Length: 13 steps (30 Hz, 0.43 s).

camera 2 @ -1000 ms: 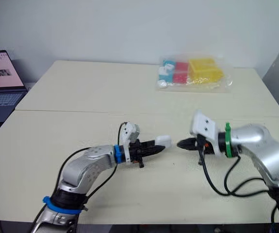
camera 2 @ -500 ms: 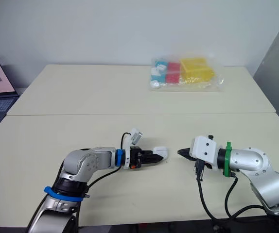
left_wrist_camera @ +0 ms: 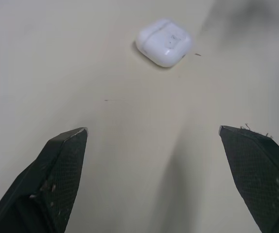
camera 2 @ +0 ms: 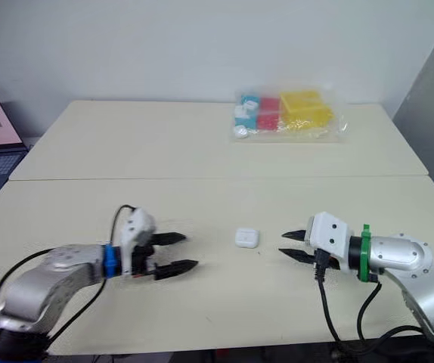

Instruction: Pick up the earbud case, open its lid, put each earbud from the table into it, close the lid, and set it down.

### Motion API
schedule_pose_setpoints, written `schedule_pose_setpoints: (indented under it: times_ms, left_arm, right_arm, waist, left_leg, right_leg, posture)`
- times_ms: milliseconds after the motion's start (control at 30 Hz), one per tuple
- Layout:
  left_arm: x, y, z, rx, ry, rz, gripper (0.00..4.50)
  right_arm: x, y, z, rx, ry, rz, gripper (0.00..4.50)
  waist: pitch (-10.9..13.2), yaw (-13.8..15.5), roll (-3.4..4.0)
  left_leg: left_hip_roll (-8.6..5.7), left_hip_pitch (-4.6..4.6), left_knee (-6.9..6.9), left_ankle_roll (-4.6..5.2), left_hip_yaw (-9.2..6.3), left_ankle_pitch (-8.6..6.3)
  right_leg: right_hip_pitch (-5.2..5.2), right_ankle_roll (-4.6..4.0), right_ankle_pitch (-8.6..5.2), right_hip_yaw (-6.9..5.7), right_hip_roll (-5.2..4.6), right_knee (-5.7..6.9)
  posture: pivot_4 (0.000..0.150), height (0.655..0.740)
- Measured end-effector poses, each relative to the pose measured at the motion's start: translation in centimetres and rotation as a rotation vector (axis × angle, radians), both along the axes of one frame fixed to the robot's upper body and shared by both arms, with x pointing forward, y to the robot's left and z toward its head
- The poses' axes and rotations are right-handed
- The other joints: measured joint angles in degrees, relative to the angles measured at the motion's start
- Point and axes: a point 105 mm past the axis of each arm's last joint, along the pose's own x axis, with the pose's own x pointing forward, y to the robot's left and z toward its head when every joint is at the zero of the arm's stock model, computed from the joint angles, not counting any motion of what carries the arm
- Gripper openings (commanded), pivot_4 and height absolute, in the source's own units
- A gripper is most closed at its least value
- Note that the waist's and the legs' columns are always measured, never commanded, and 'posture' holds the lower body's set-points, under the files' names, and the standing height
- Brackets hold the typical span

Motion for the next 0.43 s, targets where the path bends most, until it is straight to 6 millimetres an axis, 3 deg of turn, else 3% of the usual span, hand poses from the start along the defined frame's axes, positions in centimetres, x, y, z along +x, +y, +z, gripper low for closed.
schedule_pose_setpoints:
  times_ms: [133,200,300,433]
  left_arm:
    - [-2.0,0.5,2.1,-0.004,-0.108,-0.080,4.50]
    - [-2.6,1.0,1.8,0.061,-0.115,-0.068,4.50]
    - [-3.3,2.5,0.6,0.184,-0.109,-0.007,4.50]
    - [-3.9,2.4,0.4,0.210,-0.129,-0.021,4.50]
  right_arm:
    - [0.2,-1.2,0.8,-0.019,-0.010,-0.008,3.87]
    - [0.1,-1.7,0.8,-0.029,-0.025,0.008,4.48]
    - [0.0,-3.8,0.0,-0.066,-0.009,-0.015,4.48]
    - [-0.7,-4.1,-0.6,-0.071,0.016,0.011,4.48]
  waist:
    - [0.00,0.29,0.00]
    - [0.00,0.48,-0.01]
    - [0.01,0.81,-0.01]
    - [0.01,1.09,0.00]
  left_leg:
    - [-0.07,-0.05,-0.02,-0.03,0.07,-0.03]
    - [-0.06,-0.06,-0.03,-0.04,0.08,-0.03]
    - [-0.05,-0.05,-0.06,-0.03,0.10,-0.03]
    - [-0.03,0.00,-0.05,-0.03,0.10,-0.03]
  right_leg:
    - [0.00,0.06,-0.05,-0.06,-0.09,-0.06]
    - [0.00,0.05,-0.05,-0.08,-0.08,-0.08]
    - [-0.01,-0.01,-0.09,-0.08,-0.09,-0.09]
    - [0.00,-0.14,-0.16,-0.09,-0.09,-0.05]
  posture:
    - [0.150,0.7400]
    - [0.150,0.7400]
    - [0.150,0.7400]
    - [0.150,0.7400]
